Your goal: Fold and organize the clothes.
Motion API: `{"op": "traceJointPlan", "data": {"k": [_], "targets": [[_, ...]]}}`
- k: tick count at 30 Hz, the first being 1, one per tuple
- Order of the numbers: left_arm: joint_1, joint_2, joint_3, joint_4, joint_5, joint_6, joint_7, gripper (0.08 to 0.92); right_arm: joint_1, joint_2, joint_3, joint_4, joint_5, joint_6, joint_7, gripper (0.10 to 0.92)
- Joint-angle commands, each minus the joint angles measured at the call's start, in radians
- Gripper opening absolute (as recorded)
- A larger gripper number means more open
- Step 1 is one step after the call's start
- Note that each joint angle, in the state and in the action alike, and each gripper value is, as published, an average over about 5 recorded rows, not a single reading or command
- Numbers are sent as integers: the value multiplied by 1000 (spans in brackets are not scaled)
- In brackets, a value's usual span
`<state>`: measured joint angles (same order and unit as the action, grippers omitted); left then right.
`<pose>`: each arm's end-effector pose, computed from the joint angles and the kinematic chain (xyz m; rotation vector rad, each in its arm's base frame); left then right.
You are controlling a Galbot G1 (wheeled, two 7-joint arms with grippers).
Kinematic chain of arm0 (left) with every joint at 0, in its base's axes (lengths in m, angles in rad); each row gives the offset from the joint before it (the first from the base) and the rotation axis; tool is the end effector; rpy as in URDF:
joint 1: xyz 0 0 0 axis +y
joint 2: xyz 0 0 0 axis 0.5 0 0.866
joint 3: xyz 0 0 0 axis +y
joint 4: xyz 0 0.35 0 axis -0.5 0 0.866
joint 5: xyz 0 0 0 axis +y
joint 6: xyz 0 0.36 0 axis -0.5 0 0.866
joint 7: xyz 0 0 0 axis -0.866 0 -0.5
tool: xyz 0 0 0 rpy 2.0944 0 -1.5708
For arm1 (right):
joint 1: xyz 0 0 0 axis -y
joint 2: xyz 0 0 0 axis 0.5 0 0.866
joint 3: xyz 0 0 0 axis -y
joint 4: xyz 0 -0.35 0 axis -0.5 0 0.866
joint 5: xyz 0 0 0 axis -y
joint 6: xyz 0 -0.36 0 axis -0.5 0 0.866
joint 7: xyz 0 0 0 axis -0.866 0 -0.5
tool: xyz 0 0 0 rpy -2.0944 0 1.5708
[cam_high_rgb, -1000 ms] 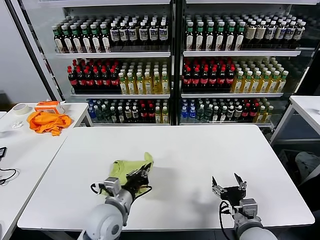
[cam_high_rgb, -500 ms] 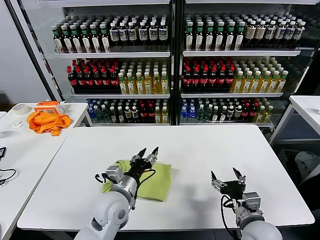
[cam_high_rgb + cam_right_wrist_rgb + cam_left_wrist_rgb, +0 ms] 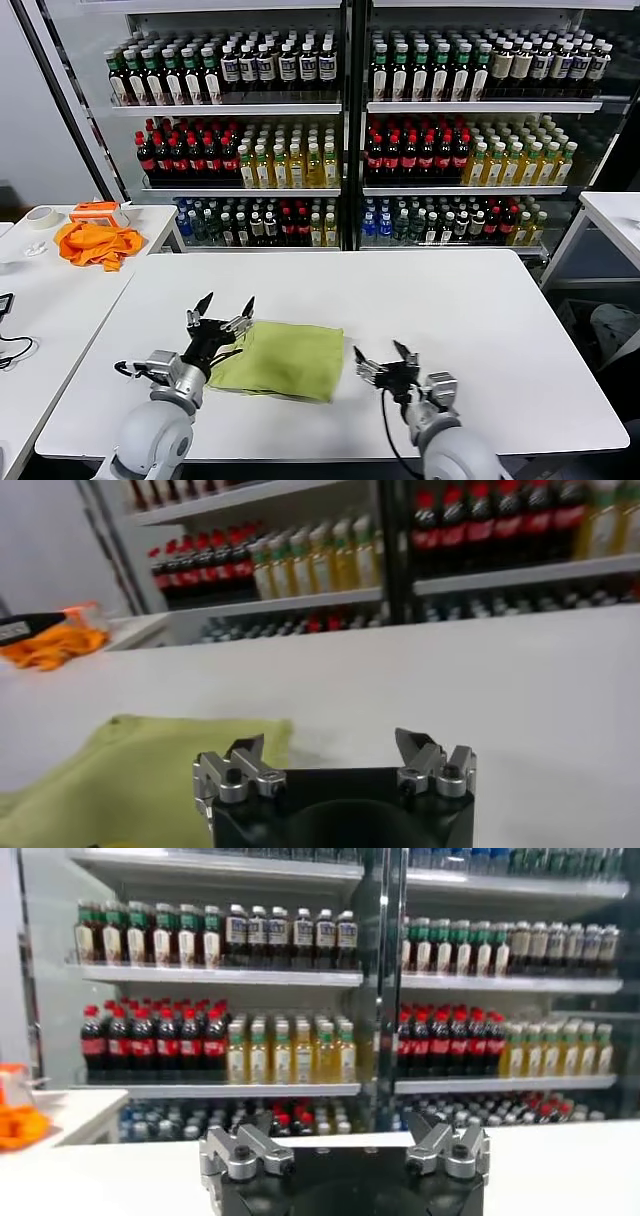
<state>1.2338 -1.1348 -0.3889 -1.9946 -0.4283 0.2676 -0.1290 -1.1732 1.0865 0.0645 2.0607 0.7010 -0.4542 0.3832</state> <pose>0.2821 0.0454 -0.2585 -0.2541 -3.0089 0.0015 0.2542 0.0405 -0.2594 0.4330 -2.6706 -0.1775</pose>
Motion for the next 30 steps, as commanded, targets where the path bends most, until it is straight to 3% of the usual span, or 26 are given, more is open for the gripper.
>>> {"op": "traceJointPlan", "data": {"k": [1,13,30], "targets": [[69,33,-67,-10,86,-50,45,823,266,105,-178,-231,89,-32,-4,823],[77,28,-78,2,92,-64,45,823,166,53,-183,-98,167,-125,158,823],[73,12,-72,8,95,-53,24,823,182,92,-193,-153,320,-124,221,817]]}}
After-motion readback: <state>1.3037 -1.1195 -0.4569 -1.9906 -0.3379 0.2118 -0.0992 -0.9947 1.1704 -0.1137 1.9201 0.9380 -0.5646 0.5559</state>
